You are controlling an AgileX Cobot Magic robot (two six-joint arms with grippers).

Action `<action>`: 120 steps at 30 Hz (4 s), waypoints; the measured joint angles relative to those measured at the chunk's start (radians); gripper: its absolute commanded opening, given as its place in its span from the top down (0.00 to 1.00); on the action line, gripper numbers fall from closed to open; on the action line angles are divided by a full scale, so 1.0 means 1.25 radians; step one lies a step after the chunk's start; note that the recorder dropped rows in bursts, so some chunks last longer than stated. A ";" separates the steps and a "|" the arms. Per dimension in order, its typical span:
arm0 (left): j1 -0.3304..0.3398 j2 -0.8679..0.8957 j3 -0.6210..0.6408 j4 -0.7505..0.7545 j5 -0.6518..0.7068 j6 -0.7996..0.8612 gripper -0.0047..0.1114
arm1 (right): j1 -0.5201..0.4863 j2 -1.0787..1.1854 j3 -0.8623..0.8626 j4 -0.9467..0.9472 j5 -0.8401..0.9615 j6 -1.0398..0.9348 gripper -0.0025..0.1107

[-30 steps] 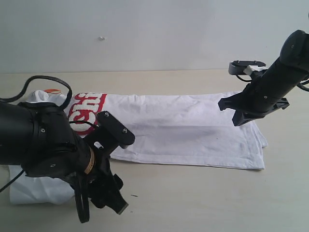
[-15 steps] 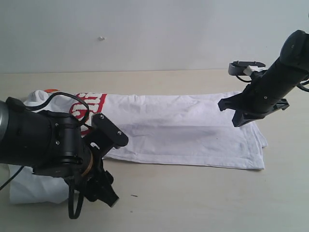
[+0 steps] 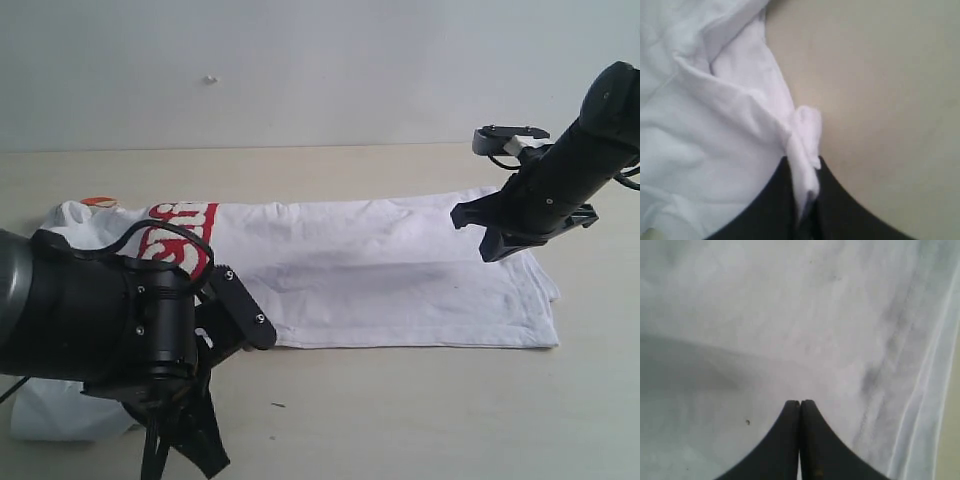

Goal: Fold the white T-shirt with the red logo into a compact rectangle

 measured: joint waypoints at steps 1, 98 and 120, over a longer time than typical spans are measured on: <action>-0.005 -0.006 0.000 0.000 0.010 0.009 0.96 | 0.000 0.000 0.000 0.000 0.000 0.000 0.98; 0.104 -0.207 0.136 -0.173 -0.034 0.600 0.96 | 0.000 0.018 0.000 0.144 0.027 -0.113 0.98; 0.096 -0.198 0.058 0.559 -0.030 0.618 0.96 | 0.000 0.018 0.000 0.144 0.029 -0.118 0.98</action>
